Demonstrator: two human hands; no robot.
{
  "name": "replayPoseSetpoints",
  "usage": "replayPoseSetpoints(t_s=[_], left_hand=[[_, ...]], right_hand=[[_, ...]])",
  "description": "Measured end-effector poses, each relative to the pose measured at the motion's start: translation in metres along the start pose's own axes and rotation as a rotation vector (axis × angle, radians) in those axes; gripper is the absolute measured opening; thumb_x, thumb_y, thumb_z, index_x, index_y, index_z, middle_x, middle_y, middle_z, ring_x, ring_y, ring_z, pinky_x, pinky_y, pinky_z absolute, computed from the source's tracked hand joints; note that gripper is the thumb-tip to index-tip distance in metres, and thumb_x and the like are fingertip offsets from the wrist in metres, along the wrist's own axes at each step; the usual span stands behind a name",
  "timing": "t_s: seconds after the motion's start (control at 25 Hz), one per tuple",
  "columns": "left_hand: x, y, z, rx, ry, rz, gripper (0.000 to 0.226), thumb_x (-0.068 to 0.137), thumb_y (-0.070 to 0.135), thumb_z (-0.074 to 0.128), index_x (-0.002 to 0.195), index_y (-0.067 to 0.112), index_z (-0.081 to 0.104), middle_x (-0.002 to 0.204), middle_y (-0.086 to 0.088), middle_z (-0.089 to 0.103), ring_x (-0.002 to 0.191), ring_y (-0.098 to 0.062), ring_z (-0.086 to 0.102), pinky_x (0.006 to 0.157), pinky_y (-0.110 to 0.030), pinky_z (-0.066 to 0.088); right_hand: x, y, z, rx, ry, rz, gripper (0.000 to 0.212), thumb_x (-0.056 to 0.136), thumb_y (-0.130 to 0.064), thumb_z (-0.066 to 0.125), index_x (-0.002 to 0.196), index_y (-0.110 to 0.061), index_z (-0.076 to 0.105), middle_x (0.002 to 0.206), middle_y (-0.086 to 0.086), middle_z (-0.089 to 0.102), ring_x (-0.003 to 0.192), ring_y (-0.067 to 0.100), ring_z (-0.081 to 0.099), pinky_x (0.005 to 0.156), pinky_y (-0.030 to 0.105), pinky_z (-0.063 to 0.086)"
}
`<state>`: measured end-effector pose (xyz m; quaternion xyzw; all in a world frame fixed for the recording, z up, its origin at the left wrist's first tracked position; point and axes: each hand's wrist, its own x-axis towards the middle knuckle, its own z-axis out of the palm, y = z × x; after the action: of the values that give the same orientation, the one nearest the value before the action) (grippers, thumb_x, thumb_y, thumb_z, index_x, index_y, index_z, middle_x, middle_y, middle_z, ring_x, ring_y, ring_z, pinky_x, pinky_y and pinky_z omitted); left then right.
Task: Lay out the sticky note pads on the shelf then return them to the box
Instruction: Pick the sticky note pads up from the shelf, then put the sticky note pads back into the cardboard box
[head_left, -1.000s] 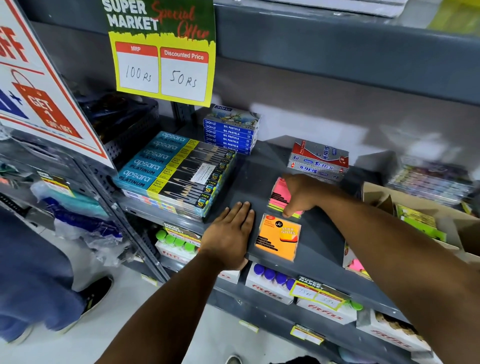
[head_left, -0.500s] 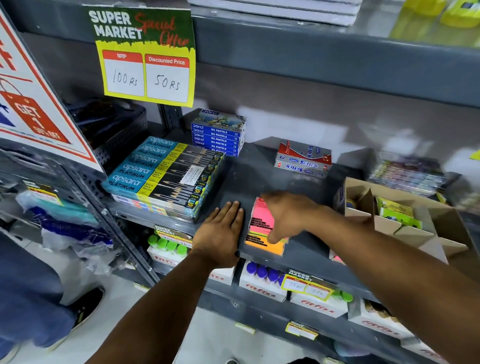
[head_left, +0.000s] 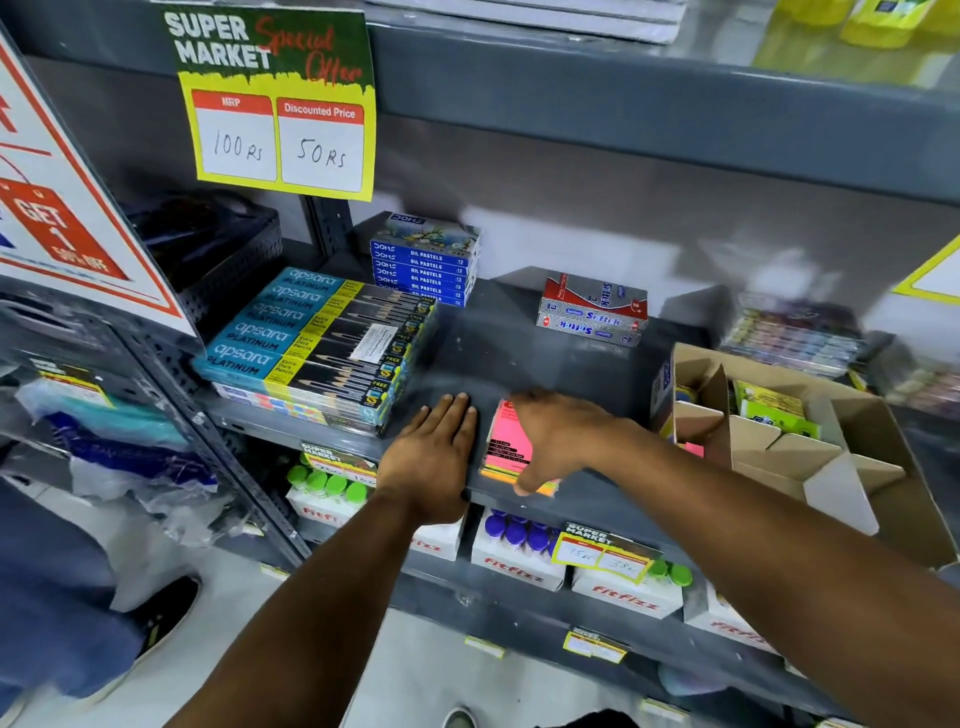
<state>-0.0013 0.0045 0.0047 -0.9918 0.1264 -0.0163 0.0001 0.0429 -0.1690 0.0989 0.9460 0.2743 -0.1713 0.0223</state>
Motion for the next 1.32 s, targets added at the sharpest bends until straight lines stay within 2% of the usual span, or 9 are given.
replayPoseSetpoints(t_s=[0.2, 0.36, 0.44, 0.52, 0.72, 0.84, 1.0, 1.16, 1.32], left_hand=[[0.001, 0.000, 0.000, -0.014, 0.007, 0.003, 0.105, 0.068, 0.046, 0.059, 0.150, 0.008, 0.005, 0.160, -0.011, 0.001, 0.146, -0.024, -0.001, 0.118, -0.037, 0.001], [0.000, -0.001, 0.001, -0.021, 0.013, 0.001, 0.105, 0.068, 0.047, 0.059, 0.150, 0.009, 0.005, 0.160, -0.010, 0.001, 0.146, -0.023, -0.001, 0.118, -0.037, 0.000], [0.000, -0.001, 0.001, -0.026, 0.016, -0.003, 0.105, 0.068, 0.047, 0.059, 0.150, 0.009, 0.004, 0.160, -0.010, 0.000, 0.146, -0.023, -0.002, 0.118, -0.037, 0.000], [0.001, -0.001, 0.002, -0.026, 0.020, 0.000, 0.105, 0.068, 0.046, 0.059, 0.150, 0.009, 0.004, 0.160, -0.010, 0.000, 0.146, -0.024, -0.002, 0.118, -0.038, 0.000], [0.001, -0.002, 0.003, -0.028, 0.044, 0.012, 0.106, 0.065, 0.048, 0.061, 0.150, 0.008, 0.010, 0.160, -0.011, 0.005, 0.146, -0.025, 0.002, 0.118, -0.038, 0.002], [0.001, -0.001, 0.003, -0.027, 0.045, 0.017, 0.109, 0.062, 0.048, 0.064, 0.150, 0.008, 0.013, 0.160, -0.012, 0.008, 0.146, -0.025, 0.005, 0.117, -0.037, 0.004], [0.002, -0.003, 0.004, -0.025, 0.004, 0.004, 0.112, 0.065, 0.052, 0.061, 0.150, 0.009, 0.003, 0.160, -0.007, -0.004, 0.146, -0.021, -0.004, 0.119, -0.037, 0.005], [0.001, -0.002, 0.004, 0.004, -0.010, 0.003, 0.109, 0.065, 0.053, 0.052, 0.150, 0.010, 0.000, 0.160, -0.008, -0.004, 0.146, -0.020, -0.005, 0.119, -0.037, 0.005], [0.001, -0.001, 0.003, 0.020, -0.017, 0.000, 0.111, 0.065, 0.053, 0.057, 0.150, 0.008, 0.002, 0.160, -0.010, -0.003, 0.146, -0.023, -0.002, 0.119, -0.038, 0.007]], right_hand=[[-0.001, -0.003, 0.006, 0.034, 0.023, 0.026, 0.093, 0.057, -0.047, 0.088, 0.129, -0.012, 0.042, 0.126, 0.007, 0.057, 0.112, 0.027, 0.057, 0.084, 0.032, 0.046], [-0.002, 0.000, 0.005, 0.049, 0.003, 0.046, 0.130, 0.052, -0.055, 0.089, 0.150, -0.009, 0.017, 0.147, 0.010, 0.045, 0.130, 0.031, 0.047, 0.098, 0.038, 0.044], [-0.004, 0.000, 0.006, 0.051, -0.011, 0.053, 0.139, 0.051, -0.055, 0.090, 0.153, -0.009, 0.008, 0.152, 0.011, 0.040, 0.135, 0.032, 0.042, 0.104, 0.040, 0.042], [-0.006, -0.001, 0.007, 0.061, -0.008, 0.052, 0.132, 0.055, -0.050, 0.090, 0.152, -0.006, 0.012, 0.149, 0.012, 0.042, 0.132, 0.031, 0.045, 0.103, 0.038, 0.044], [-0.008, -0.007, 0.008, 0.056, 0.063, 0.082, 0.093, 0.055, -0.043, 0.086, 0.128, -0.010, 0.040, 0.118, 0.007, 0.061, 0.101, 0.028, 0.061, 0.077, 0.032, 0.050], [-0.017, -0.009, 0.007, 0.084, 0.105, 0.107, 0.090, 0.055, -0.044, 0.085, 0.126, -0.011, 0.042, 0.113, 0.005, 0.062, 0.098, 0.028, 0.062, 0.076, 0.033, 0.053], [-0.049, 0.002, -0.013, 0.202, 0.153, 0.126, 0.084, 0.057, -0.042, 0.083, 0.126, -0.014, 0.044, 0.108, 0.004, 0.063, 0.096, 0.026, 0.063, 0.076, 0.032, 0.053], [-0.101, 0.041, -0.047, 0.171, 0.192, 0.148, 0.099, 0.062, -0.043, 0.083, 0.144, -0.017, 0.034, 0.127, 0.004, 0.058, 0.110, 0.024, 0.058, 0.089, 0.030, 0.049], [-0.148, 0.094, -0.059, 0.111, 0.147, 0.255, 0.092, 0.061, -0.040, 0.086, 0.137, -0.023, 0.038, 0.108, -0.002, 0.058, 0.093, 0.020, 0.056, 0.075, 0.029, 0.047]])
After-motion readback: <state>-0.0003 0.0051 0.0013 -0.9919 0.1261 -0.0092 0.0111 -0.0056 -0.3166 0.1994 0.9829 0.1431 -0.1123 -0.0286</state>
